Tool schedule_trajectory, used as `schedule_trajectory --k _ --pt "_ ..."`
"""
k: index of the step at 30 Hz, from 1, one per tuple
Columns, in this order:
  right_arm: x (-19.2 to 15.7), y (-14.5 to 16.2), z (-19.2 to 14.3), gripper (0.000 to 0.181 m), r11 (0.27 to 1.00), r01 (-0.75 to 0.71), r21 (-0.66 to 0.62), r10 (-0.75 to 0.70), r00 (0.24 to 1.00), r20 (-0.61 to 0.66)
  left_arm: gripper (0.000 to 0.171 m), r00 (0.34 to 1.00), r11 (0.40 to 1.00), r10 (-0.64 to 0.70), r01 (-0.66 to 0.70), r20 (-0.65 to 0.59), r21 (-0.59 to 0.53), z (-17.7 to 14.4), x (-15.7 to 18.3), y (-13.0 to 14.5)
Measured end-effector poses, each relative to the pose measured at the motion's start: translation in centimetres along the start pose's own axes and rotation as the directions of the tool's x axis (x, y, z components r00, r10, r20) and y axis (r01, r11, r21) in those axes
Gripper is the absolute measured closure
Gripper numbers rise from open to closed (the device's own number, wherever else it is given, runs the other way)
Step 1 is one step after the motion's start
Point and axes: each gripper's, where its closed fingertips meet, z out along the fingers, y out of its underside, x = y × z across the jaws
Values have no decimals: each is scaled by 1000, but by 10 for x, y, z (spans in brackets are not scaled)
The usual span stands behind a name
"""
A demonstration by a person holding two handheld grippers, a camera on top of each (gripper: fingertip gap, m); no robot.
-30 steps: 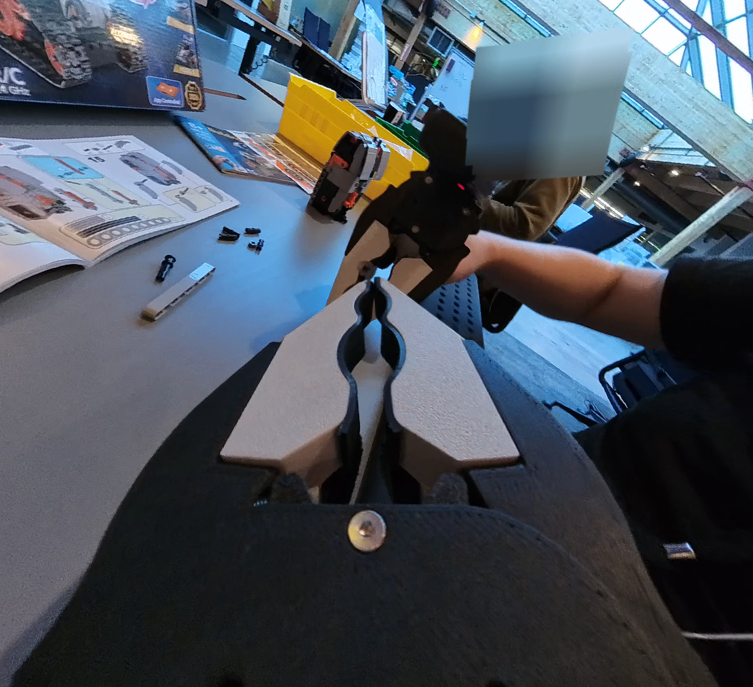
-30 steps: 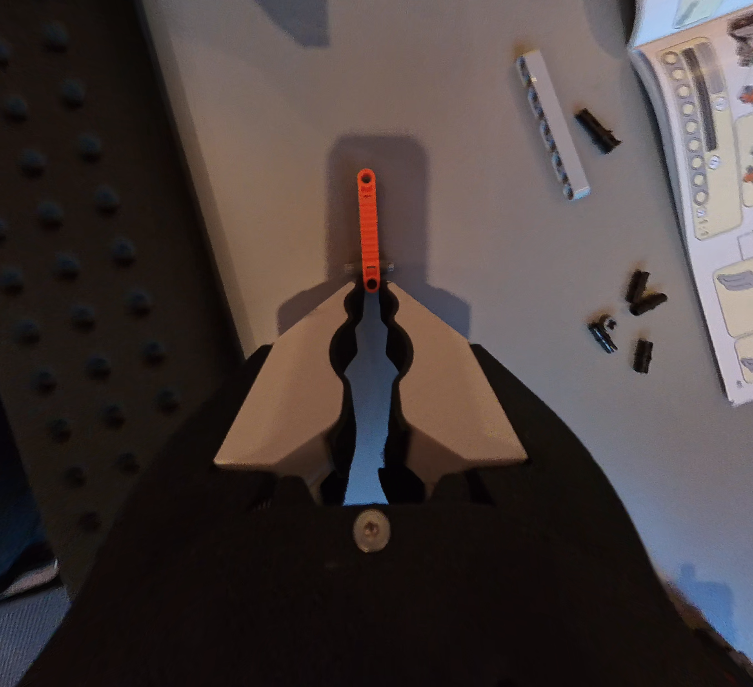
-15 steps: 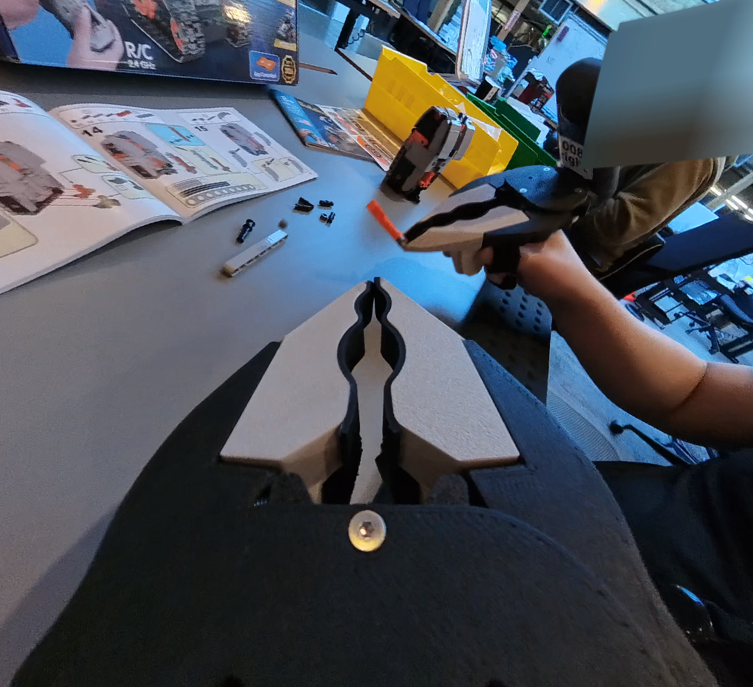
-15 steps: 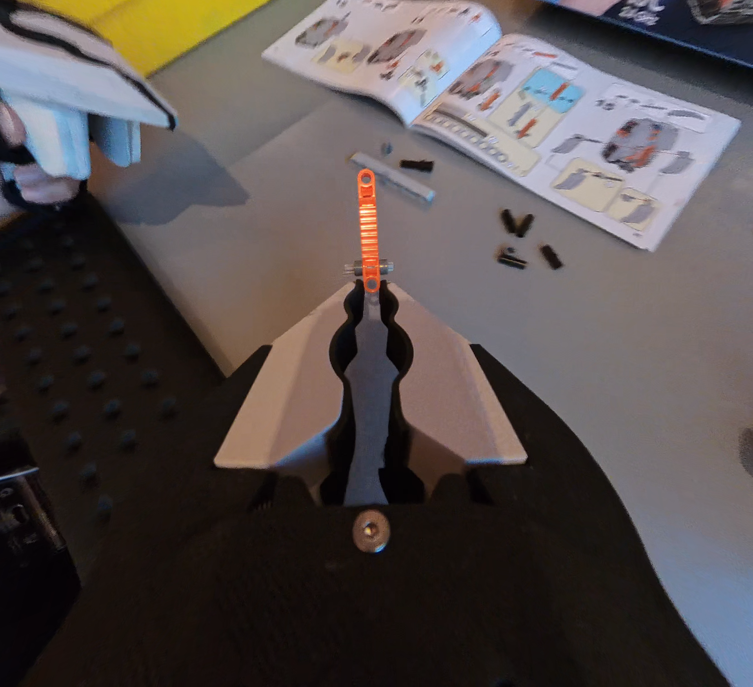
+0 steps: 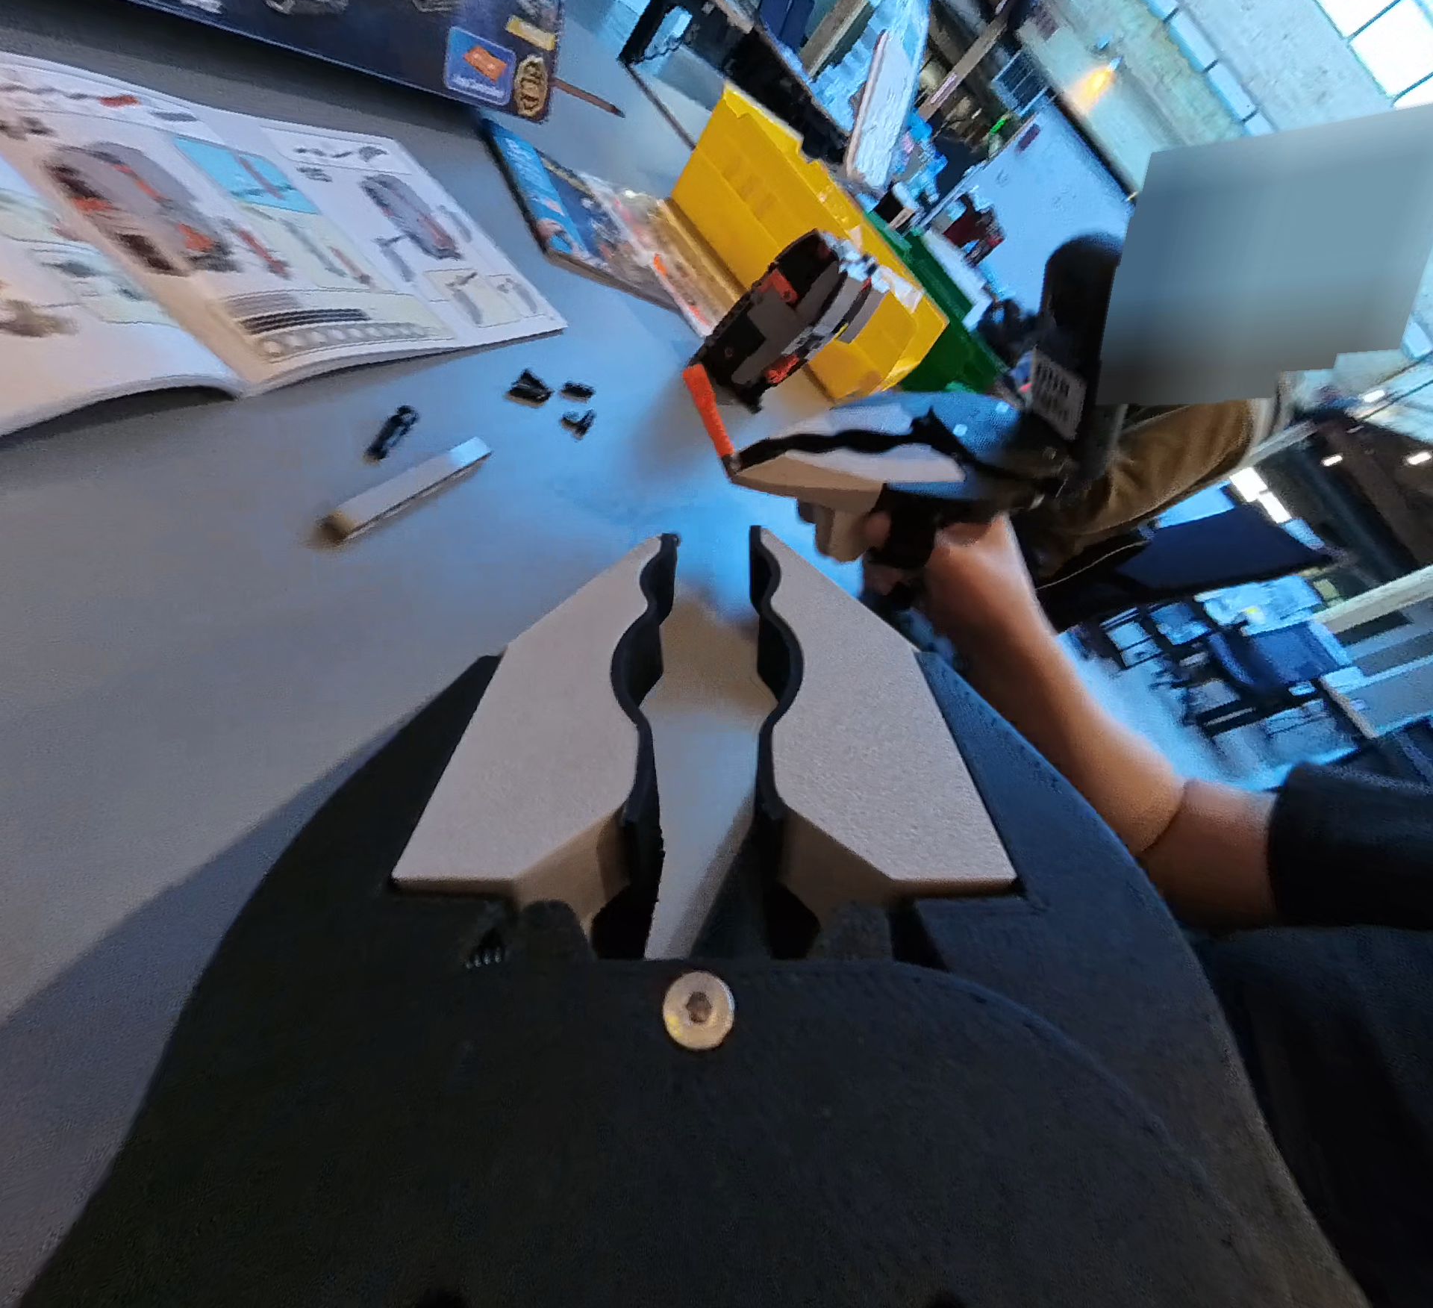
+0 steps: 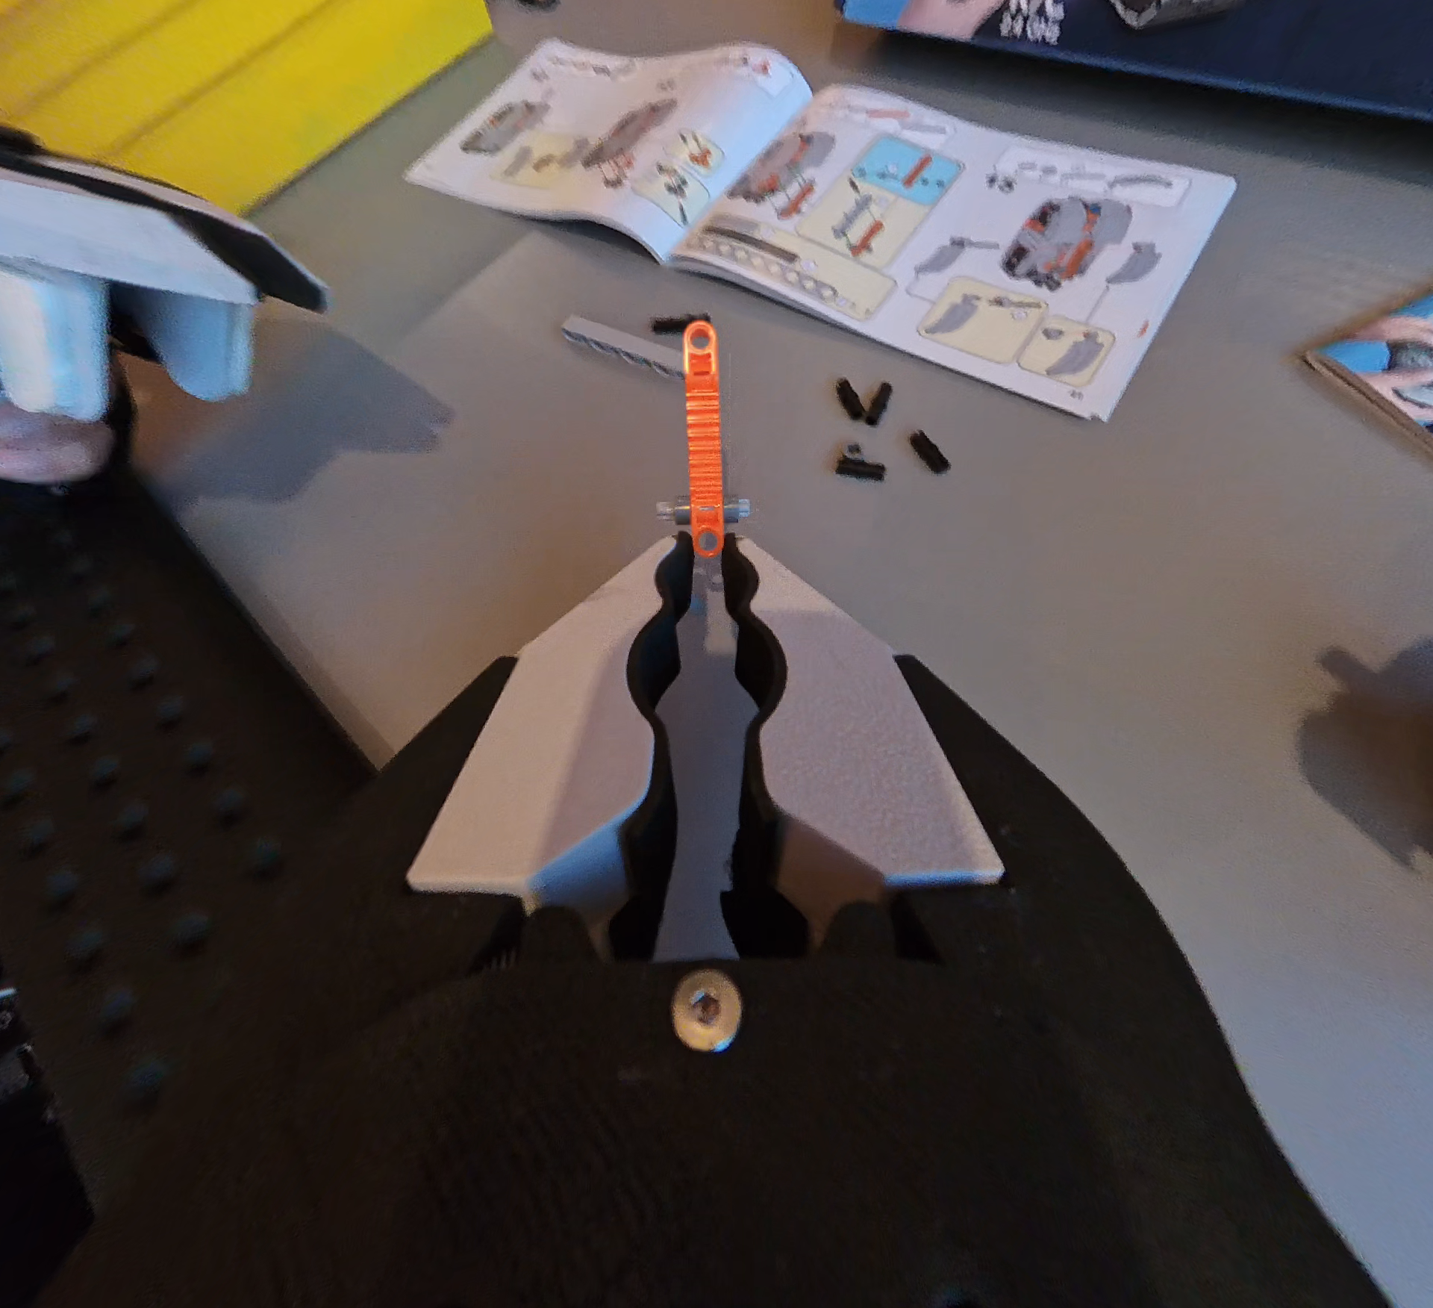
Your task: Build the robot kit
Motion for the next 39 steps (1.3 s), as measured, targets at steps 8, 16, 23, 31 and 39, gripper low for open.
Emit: schedule_trajectory --k 8,16,23,31,39 --pt "-28 -21 -14 176 976 156 149 -149 987 -52 144 987 996 -93 93 -128 -4 67 22 -6" --pt "-37 -14 -27 174 959 223 176 -232 972 26 169 973 993 -56 30 -224 -117 96 43 0" --pt "-51 -33 -87 148 971 -172 164 32 777 629 169 852 959 111 -228 -512 -170 87 110 -1" --pt "-46 -34 -110 175 961 -223 160 52 721 690 169 832 935 173 -307 -527 -179 112 134 4" --pt "-38 -32 -113 173 954 -266 138 94 703 704 169 845 931 190 -317 -500 -182 120 133 4"
